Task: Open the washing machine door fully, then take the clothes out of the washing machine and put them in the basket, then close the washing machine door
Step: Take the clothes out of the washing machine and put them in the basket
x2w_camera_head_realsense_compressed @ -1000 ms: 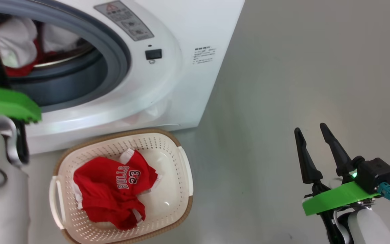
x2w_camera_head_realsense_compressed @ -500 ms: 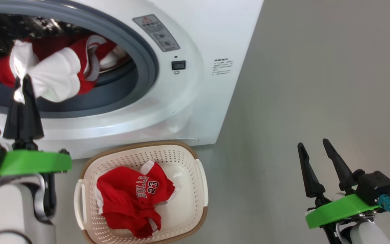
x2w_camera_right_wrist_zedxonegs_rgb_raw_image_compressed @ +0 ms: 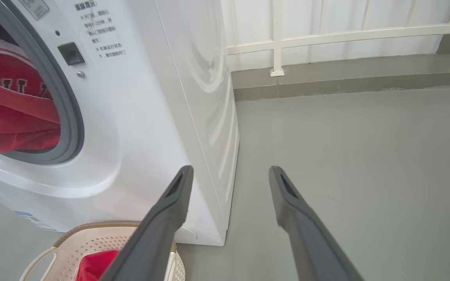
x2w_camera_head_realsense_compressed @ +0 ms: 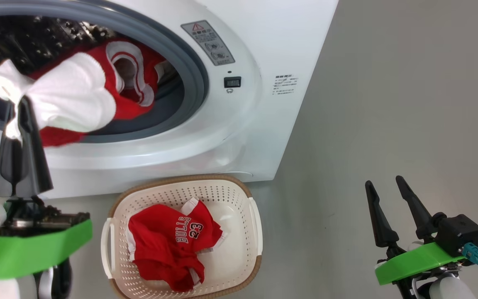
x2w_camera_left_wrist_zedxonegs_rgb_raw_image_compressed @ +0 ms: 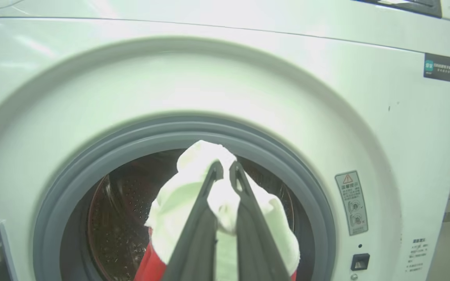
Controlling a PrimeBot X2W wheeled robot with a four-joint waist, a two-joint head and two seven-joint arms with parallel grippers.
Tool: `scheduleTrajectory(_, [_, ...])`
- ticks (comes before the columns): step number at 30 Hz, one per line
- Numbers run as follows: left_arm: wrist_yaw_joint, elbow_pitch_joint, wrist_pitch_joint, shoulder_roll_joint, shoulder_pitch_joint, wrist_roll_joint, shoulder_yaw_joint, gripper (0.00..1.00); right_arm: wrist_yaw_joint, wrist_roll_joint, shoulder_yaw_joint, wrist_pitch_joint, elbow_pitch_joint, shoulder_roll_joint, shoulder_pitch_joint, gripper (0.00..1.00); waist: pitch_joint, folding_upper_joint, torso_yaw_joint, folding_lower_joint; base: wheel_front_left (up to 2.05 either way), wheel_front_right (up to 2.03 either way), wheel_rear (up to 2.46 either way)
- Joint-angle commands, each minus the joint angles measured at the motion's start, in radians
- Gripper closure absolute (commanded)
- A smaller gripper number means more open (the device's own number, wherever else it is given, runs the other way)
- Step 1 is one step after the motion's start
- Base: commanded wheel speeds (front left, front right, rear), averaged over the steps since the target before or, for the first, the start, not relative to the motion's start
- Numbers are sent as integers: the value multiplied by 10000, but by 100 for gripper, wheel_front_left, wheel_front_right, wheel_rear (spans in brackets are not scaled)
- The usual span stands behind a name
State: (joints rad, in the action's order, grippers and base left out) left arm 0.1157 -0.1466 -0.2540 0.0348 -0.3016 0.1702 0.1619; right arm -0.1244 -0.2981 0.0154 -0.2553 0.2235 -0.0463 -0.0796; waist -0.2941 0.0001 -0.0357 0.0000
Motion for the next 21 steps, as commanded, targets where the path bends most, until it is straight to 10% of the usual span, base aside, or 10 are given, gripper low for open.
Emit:
scheduleTrajectory(1, [-19,-497,-78,159,127,117,179,100,-63,61,222,-65,-221,-39,116,0,-30,-1,4,0,0,0,0])
scheduleTrajectory(8, [-345,-742,-78,156,545,176,-394,100,-63,108,241,-65,-193,-39,68,0,-70,-1,-25,0,0,0,0])
scheduleTrajectory(21, [-121,4631,-78,155,518,569,-1197,100,-63,-20,447,-65,-159,-39,-24,0,-269,-1,-310,0,0,0,0])
